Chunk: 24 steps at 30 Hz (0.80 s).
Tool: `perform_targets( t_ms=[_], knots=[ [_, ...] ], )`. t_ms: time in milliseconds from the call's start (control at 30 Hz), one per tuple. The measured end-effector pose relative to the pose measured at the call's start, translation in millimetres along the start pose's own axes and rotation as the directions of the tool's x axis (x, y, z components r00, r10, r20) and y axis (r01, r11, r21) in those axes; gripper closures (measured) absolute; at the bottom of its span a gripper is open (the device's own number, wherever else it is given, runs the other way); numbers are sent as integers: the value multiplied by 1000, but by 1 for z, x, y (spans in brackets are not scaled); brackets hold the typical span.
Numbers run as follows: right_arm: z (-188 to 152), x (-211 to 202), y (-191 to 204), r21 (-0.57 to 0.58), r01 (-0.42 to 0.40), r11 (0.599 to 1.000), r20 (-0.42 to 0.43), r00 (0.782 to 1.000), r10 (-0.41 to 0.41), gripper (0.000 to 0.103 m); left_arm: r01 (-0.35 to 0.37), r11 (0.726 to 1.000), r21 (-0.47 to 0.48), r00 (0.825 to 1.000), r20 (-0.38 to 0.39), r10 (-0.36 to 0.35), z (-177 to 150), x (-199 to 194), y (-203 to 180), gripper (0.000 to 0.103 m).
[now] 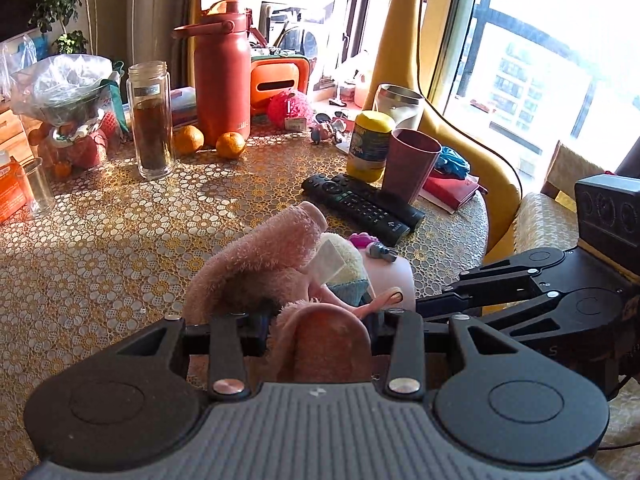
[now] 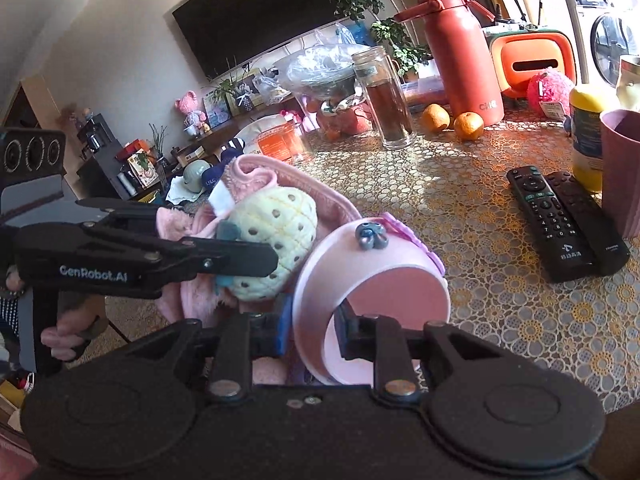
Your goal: Organize objects
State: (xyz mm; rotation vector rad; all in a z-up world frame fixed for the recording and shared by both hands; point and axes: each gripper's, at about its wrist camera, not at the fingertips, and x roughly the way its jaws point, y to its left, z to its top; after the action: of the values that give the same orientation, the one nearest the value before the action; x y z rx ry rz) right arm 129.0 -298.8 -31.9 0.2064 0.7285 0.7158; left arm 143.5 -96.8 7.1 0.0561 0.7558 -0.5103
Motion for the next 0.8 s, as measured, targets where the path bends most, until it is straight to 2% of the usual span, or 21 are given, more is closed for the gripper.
perform_targets(
  t_ms=[367, 533, 800],
  knots=[
    [-3, -2, 6, -64, 10, 998, -20, 1000, -12, 82, -62, 997, -51, 993, -106, 56, -24, 23, 26, 64],
    [-5, -2, 12, -136, 7, 991, -44, 999, -13, 82, -39, 998, -57, 998, -59, 36, -20, -1, 27, 63],
    [-7, -4, 13, -201, -9, 980, -69, 998, -5, 82, 33, 999, 22, 999, 2, -33, -1, -23, -4, 63]
  ],
)
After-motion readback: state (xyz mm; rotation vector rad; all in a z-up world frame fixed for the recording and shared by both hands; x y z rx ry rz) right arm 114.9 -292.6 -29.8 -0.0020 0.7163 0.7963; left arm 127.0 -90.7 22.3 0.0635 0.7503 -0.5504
